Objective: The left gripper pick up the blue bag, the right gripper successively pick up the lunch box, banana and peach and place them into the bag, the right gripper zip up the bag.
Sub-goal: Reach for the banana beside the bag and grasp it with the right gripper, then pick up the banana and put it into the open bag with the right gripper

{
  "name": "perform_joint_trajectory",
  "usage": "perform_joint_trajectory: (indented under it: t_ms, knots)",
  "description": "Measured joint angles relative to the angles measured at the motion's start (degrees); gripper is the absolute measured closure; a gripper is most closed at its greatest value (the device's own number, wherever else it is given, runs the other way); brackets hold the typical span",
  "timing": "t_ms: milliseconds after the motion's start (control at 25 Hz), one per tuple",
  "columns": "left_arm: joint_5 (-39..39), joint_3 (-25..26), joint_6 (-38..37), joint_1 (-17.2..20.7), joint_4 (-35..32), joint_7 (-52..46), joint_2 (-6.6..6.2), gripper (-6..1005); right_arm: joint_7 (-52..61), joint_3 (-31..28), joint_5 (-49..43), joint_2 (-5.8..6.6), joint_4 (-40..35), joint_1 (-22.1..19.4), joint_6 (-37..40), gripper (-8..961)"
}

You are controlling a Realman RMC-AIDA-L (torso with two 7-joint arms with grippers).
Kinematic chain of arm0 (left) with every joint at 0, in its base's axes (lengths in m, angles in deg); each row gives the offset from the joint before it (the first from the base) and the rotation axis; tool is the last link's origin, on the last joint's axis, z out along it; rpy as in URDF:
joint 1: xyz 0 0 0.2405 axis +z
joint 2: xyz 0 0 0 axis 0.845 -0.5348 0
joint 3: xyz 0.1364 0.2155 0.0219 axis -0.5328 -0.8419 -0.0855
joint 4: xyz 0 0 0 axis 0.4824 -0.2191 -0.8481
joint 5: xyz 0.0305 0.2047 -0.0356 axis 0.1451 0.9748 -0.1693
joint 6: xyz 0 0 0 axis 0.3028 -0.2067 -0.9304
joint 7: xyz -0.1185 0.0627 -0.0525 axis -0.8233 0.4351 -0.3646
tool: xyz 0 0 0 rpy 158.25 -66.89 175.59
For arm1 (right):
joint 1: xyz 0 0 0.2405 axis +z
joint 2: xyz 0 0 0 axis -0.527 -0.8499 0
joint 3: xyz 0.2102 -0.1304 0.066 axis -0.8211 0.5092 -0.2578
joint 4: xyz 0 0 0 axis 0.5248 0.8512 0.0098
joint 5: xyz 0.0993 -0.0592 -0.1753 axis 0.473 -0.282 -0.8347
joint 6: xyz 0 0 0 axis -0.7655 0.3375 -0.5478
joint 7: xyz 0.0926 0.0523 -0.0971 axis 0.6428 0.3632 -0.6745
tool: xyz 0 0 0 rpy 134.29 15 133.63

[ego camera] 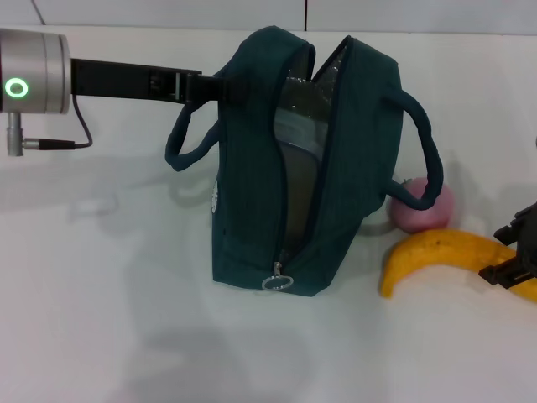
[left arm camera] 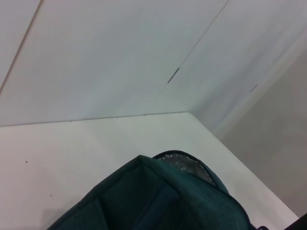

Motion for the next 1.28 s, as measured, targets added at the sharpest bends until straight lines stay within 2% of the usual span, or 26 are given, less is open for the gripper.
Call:
perform_joint_trajectory:
  t_ms: [440, 680, 720, 840, 920, 960, 1000, 1040, 1120, 1160, 1200, 1280]
  knots:
    - [0.0, 0.0, -0.2, 0.0, 0.0, 0.0, 0.0, 946, 0.0, 0.4, -0.3, 0.01, 2.8, 0.8, -0.6, 385]
    - [0.0, 0.0, -0.2, 0.0, 0.0, 0.0, 0.0, 946, -0.6, -0.9, -0.3, 0.31, 3.7, 0.9, -1.2, 528]
    - [0.0, 0.0, -0.2, 0.0, 0.0, 0.0, 0.0, 946, -0.6, -0.9, -0.3, 0.31, 3.7, 0.9, -1.2, 528]
    - [-0.2, 0.0, -0.2, 0.0, 0.0, 0.0, 0.0, 946, -3.4, -4.9, 0.6, 0.33, 5.5, 1.2, 1.1, 527]
    - [-0.9, -0.2, -0.3, 0.0, 0.0, 0.0, 0.0, 945, -6.7, -10.4, 2.9, 0.37, 7.3, 1.8, 4.7, 526]
    - [-1.4, -0.2, -0.3, 0.0, 0.0, -0.1, -0.01, 945, -11.1, -18.2, 6.9, 0.84, 10.9, 2.6, 9.6, 526]
    - [-1.9, -0.3, -0.4, 0.0, 0.0, -0.2, -0.08, 945, -11.1, -18.2, 6.9, 0.84, 10.9, 2.6, 9.6, 526]
    - [-2.3, -0.3, -0.4, 0.0, 0.0, -0.3, -0.16, 945, -13.4, -22.5, 9.0, 1.4, 13.2, 3.1, 12.3, 526]
    - [-2.9, -0.3, -0.7, -0.2, 0.0, -0.6, -0.28, 945, -18.3, -29.8, 13.2, 3.37, 19.3, 4.0, 17.5, 525]
    - [-3.2, -0.4, -1.0, -0.5, 0.0, -1.0, -0.31, 945, -22.9, -35.0, 16.7, 5.86, 26.1, 4.6, 21.1, 525]
    - [-3.2, -0.4, -1.0, -0.5, 0.0, -1.0, -0.31, 945, -22.9, -35.0, 16.7, 5.86, 26.1, 4.6, 21.1, 525]
    - [-3.3, -0.4, -1.2, -0.8, 0.0, -1.5, -0.27, 945, -28.1, -38.3, 21.0, 8.69, 33.9, 4.9, 24.0, 524]
